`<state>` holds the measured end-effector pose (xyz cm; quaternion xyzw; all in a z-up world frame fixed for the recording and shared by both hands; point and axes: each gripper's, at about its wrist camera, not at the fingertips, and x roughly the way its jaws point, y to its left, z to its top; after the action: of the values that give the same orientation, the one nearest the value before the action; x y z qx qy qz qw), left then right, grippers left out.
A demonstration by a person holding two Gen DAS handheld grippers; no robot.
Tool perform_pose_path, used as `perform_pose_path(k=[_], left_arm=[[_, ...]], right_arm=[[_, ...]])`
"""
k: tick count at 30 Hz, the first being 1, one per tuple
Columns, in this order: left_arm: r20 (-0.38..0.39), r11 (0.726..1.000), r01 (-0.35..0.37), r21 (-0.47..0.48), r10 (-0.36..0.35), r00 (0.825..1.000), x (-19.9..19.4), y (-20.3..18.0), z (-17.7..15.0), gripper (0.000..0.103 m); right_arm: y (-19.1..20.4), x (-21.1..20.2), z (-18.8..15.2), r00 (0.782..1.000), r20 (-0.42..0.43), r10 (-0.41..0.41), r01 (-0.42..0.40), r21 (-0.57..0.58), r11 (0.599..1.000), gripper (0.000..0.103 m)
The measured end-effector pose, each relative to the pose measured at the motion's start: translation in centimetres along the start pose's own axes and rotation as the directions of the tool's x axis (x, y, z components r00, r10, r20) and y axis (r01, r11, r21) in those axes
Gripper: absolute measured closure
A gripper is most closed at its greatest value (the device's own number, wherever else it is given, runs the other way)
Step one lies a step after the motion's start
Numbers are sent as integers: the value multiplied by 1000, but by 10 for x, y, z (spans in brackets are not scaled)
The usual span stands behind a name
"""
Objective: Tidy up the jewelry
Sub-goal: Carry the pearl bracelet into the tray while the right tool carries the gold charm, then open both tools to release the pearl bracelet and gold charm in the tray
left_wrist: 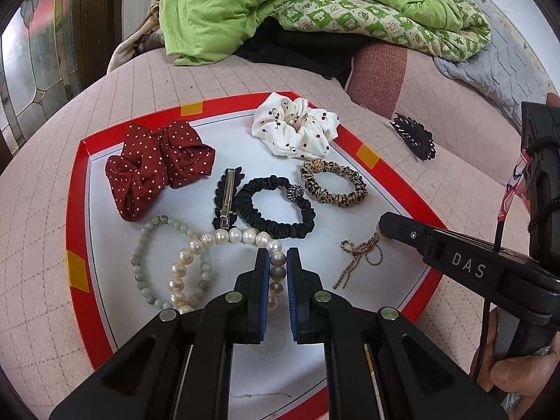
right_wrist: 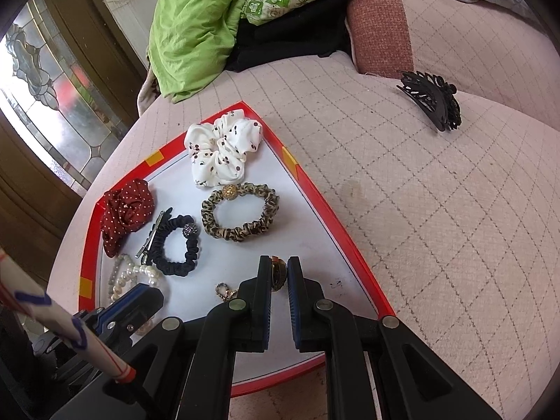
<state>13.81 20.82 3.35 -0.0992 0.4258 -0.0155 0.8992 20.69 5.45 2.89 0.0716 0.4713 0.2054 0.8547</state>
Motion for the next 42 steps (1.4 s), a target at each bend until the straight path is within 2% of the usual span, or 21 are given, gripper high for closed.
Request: perform_pose_path(k=[14, 42], left_arm=[[-7, 1000, -31, 1, 31, 1000, 3, 3, 1, 94], [-4, 999, -40, -1, 40, 999, 2, 4, 2, 92]], right_arm=[[2, 5, -1, 1000, -9, -14, 14, -18, 1000, 93], [5, 6, -3, 1000, -15, -20, 20, -25, 999, 92]])
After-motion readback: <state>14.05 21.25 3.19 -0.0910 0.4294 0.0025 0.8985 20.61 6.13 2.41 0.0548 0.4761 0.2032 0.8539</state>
